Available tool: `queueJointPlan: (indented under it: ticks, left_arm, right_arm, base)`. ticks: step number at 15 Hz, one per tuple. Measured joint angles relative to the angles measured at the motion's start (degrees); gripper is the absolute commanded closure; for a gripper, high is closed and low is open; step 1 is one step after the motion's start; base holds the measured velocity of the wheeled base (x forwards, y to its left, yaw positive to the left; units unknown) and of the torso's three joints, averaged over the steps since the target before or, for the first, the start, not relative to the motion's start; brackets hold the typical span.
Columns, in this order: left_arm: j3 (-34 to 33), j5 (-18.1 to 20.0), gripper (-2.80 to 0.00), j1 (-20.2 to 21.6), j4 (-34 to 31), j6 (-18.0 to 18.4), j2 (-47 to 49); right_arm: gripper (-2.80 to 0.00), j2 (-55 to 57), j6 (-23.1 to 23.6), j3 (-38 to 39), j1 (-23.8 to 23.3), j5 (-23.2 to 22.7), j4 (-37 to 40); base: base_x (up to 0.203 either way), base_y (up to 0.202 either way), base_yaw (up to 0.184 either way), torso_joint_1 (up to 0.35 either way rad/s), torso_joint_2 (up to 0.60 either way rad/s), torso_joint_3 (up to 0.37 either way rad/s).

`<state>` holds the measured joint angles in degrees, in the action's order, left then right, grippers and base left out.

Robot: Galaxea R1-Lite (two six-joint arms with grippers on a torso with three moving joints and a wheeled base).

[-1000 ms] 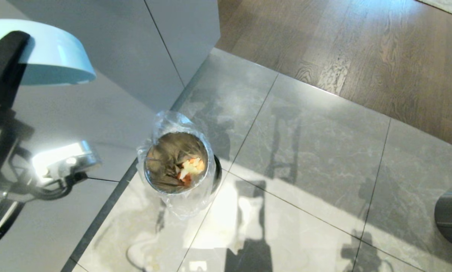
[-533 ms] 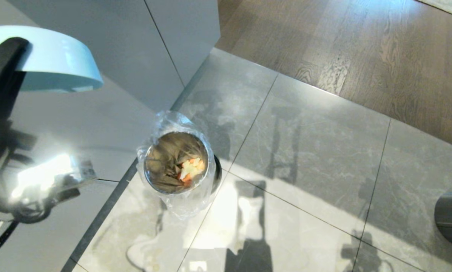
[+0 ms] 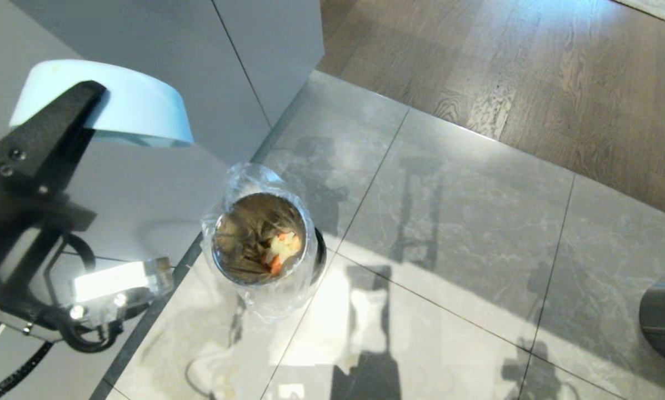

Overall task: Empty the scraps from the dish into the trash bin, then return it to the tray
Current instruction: Put the bowl back to the table

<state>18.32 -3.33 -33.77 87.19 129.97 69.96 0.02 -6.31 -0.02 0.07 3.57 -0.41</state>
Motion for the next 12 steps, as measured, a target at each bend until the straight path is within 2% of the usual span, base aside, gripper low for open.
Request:
queueJointPlan:
  ticks: [2, 7, 10, 12]
  left_arm:
    - [-0.57, 0.84, 0.00, -0.13, 0.02, -0.02, 0.45]
    - [-1.05, 8.02, 0.00, -0.16, 0.02, 0.96, 1.24]
    - [-0.68, 12.35, 0.00, -0.16, -0.01, 4.11, 2.03]
    - [-0.91, 13.86, 0.00, -0.16, 0.00, 6.99, 2.22]
  right_arm:
    - [0.00, 0.00, 0.01, 0.00, 0.00, 0.01, 0.00]
    - [0.00, 0.00, -0.01, -0.02, 0.00, 0.01, 0.00]
    - [0.00, 0.00, 0.01, -0.02, 0.00, 0.01, 0.00]
    - [0.00, 0.00, -0.01, -0.02, 0.00, 0.00, 0.00]
  base:
    - [0.000, 0.000, 0.000, 0.000, 0.00, 0.000]
    - [0.000, 0.000, 0.000, 0.000, 0.00, 0.000]
    - [0.000, 0.000, 0.000, 0.000, 0.00, 0.000]
    - [0.000, 0.000, 0.000, 0.000, 0.00, 0.000]
